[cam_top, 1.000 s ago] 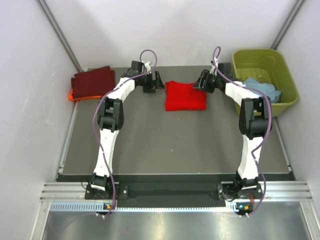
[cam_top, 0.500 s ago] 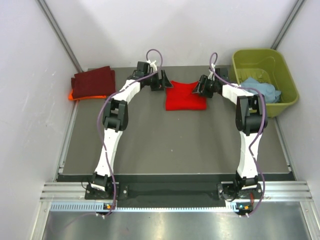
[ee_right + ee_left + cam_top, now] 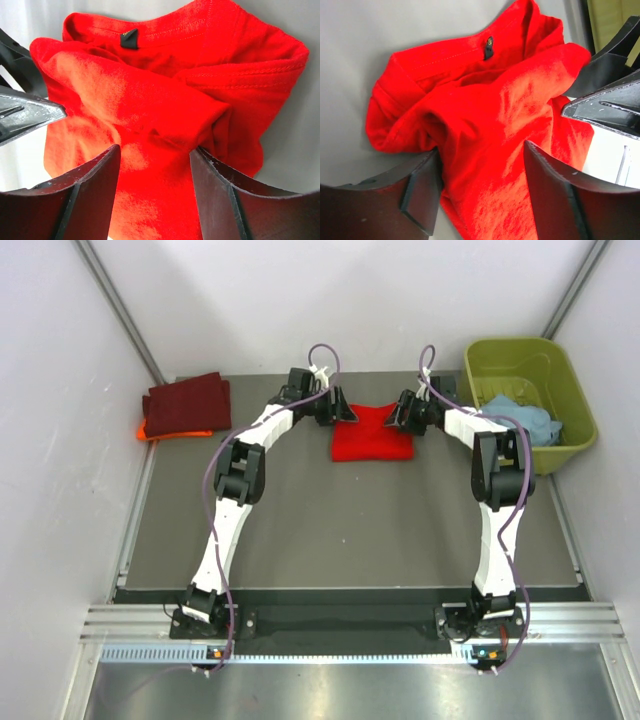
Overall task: Fold and stack the t-shirts
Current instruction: Fold the tshirt, then neatly place the folded tshirt to the corner
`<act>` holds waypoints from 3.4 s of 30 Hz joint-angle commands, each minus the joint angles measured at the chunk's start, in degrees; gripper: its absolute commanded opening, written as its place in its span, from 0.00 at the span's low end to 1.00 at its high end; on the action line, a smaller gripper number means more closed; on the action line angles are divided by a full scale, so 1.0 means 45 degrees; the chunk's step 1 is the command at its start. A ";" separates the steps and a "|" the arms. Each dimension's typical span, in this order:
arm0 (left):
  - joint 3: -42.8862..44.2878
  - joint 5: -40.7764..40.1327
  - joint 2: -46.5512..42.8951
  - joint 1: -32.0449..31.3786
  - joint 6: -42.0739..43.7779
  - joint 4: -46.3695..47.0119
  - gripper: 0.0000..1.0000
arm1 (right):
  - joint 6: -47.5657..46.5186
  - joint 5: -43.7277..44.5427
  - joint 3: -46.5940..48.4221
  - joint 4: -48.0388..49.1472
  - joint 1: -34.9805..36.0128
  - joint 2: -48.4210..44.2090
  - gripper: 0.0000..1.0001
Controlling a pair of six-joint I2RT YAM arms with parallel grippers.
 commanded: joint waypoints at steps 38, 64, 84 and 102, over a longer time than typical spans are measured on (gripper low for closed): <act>-0.1358 -0.0383 -0.2910 0.1195 0.2762 -0.4159 0.00 | -0.0690 0.0352 -0.0712 0.0230 -0.0223 -0.1541 0.60; -0.0265 -0.3604 -0.5431 0.3989 0.6357 -0.7618 0.00 | -0.1590 0.0938 -0.2645 -0.0045 -0.0516 -0.3905 0.66; 0.1551 -0.6729 -0.5763 0.4808 0.7744 -0.6896 0.00 | -0.1492 0.0880 -0.3017 0.0170 -0.0477 -0.4101 0.66; 0.2138 -0.8762 -0.5627 0.5219 0.8428 -0.6369 0.00 | -0.1472 0.0899 -0.3447 0.0307 -0.0457 -0.4335 0.66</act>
